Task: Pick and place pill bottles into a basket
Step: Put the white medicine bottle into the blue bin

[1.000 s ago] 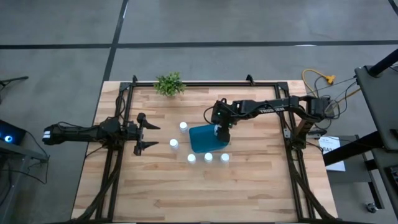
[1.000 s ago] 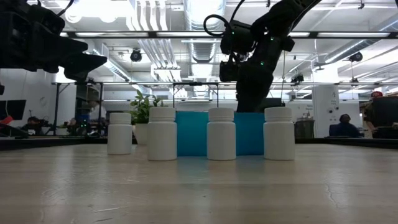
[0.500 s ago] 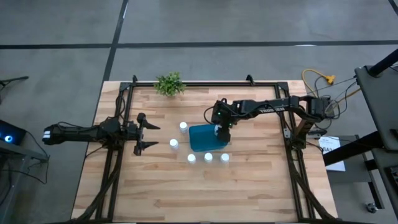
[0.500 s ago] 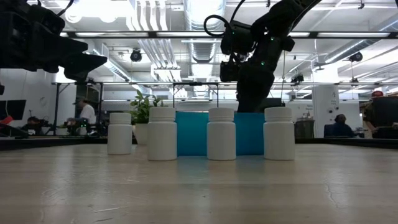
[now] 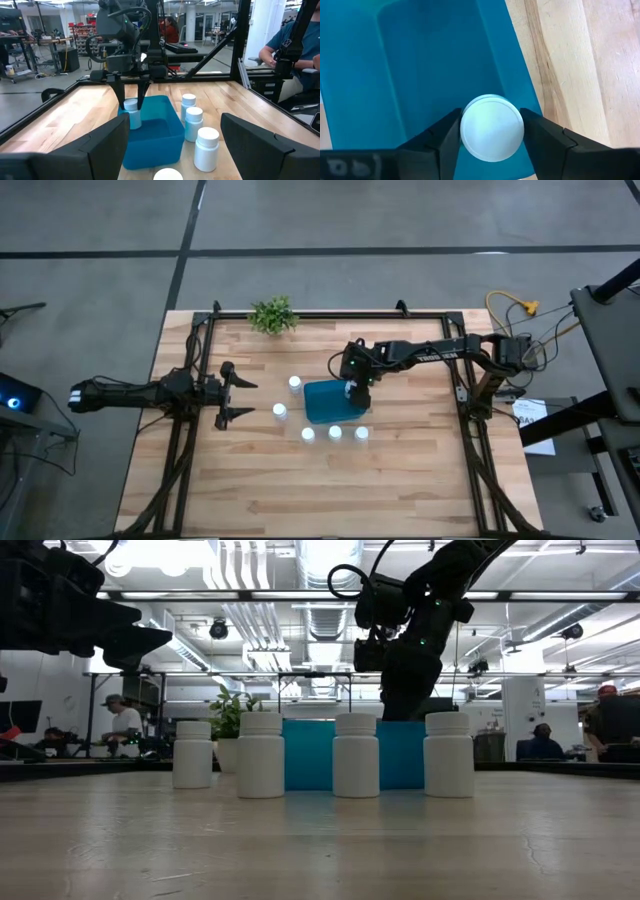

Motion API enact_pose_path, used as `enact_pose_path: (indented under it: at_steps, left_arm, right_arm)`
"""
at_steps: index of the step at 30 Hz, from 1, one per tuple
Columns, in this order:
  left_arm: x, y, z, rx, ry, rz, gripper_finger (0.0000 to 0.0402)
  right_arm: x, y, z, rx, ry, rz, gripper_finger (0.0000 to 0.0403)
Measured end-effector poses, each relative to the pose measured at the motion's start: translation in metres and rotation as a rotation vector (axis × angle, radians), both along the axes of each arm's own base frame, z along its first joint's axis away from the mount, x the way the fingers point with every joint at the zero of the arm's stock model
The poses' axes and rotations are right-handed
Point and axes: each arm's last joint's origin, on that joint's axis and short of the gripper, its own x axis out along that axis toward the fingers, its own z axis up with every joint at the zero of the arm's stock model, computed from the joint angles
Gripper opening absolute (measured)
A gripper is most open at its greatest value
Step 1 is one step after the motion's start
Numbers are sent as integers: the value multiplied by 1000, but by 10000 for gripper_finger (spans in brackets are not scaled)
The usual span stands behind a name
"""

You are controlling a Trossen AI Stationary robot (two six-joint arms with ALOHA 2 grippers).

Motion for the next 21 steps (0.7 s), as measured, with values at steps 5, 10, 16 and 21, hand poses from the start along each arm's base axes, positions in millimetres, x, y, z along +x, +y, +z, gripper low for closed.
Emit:
enact_pose_path:
  at_steps: [5, 10, 16, 21]
  left_arm:
    - [0, 0, 0, 0, 1, 0, 295]
    - [0, 0, 0, 0, 1, 0, 295]
    - [0, 0, 0, 0, 1, 0, 295]
    - [0, 0, 0, 0, 0, 0, 295]
  right_arm:
    - [0, 0, 0, -2, 0, 4, 187]
    - [0, 0, 0, -2, -2, 3, 188]
    - [1, 0, 0, -3, -6, 4, 188]
    - [1, 0, 0, -5, -9, 4, 194]
